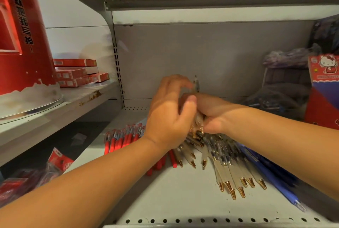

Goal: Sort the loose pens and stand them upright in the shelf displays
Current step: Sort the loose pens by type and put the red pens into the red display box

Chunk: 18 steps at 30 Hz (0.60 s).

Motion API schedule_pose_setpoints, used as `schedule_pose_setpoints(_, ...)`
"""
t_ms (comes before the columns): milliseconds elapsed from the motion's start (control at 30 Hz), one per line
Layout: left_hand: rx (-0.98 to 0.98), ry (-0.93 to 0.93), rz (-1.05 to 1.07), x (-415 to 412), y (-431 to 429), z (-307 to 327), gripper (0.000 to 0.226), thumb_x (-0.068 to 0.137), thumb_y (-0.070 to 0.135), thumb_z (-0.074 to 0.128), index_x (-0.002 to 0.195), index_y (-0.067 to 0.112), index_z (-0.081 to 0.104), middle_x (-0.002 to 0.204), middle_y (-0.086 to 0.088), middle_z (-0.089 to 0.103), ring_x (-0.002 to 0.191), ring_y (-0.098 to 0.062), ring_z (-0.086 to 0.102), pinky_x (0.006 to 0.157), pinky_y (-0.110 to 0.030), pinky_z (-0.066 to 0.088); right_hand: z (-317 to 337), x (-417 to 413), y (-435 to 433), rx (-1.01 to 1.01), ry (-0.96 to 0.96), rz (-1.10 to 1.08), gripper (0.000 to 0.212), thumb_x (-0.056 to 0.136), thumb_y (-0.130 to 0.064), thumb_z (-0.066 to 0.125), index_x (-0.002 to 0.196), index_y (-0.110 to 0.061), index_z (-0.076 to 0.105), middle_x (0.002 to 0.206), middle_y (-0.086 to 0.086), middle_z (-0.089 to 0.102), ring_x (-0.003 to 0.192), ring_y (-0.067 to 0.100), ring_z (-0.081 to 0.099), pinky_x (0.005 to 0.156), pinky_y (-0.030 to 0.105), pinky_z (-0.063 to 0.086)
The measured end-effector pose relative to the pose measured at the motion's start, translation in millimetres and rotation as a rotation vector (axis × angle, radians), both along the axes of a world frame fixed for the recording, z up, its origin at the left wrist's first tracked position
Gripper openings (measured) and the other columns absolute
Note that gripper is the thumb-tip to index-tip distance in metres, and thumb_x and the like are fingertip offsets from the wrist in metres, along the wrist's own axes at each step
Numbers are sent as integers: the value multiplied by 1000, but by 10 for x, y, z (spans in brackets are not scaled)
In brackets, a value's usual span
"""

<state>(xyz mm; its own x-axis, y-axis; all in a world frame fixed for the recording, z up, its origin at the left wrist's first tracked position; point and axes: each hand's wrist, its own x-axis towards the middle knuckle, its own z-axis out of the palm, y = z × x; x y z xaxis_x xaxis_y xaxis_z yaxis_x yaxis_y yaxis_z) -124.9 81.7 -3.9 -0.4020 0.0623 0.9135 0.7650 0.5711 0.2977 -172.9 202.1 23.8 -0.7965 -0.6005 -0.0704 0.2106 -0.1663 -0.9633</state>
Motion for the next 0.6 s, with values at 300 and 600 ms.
schedule_pose_setpoints(300,279,-1104,161,-285,-84,87,21,93,20,64,85,2,68,81,-20,73,74,-35,73,69,-44,62,-139,123,17,615,63,74,19,96,-10,58,113,-2,60,85,8,68,67,16,64,65,29,57)
schedule_pose_setpoints(600,169,-1260,173,-253,-143,121,16,91,1,63,105,-2,68,95,-18,73,82,-29,74,75,-41,62,-53,158,48,757,252,44,22,92,-20,66,113,-14,62,119,6,65,102,18,69,89,34,58)
